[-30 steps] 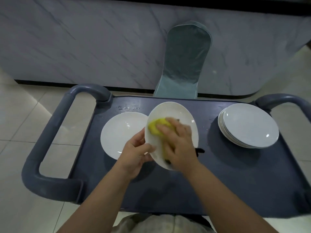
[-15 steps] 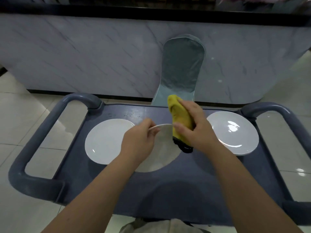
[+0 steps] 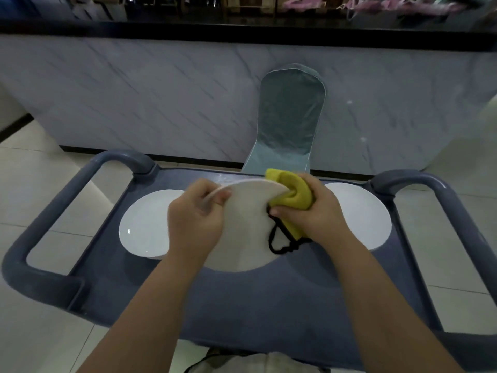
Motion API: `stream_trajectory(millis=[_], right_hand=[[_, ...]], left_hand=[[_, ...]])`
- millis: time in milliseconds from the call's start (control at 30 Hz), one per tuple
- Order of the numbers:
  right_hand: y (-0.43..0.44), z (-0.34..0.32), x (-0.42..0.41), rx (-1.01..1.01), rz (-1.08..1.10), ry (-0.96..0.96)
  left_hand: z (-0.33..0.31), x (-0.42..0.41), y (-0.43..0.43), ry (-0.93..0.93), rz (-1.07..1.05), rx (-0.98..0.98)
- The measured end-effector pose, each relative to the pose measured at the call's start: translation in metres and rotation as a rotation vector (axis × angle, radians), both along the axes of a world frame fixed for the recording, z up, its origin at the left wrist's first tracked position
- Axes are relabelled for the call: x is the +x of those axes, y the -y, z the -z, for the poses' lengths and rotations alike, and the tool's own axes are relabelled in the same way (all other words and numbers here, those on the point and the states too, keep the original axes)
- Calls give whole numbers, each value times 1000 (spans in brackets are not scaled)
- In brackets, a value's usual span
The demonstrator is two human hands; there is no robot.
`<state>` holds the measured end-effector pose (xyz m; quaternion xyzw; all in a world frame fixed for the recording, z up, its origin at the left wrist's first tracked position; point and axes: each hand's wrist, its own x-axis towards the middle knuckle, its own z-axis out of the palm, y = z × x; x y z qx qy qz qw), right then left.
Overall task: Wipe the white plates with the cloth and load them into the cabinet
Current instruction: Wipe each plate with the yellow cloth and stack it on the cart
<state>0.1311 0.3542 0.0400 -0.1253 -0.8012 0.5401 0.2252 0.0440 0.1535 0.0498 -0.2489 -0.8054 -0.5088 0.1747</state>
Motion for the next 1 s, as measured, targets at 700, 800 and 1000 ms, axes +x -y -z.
stream_trajectory(millis=[700,800,1000], right_hand=[[-19,26,34,81,6,142],[-16,2,22,353,-79,102],[-28,36,42,-321,24,165]], left_hand=[[20,37,-38,-7,89,-246],[18,45,-47,-46,111,-265],[10,21,-25,212,-96,66]])
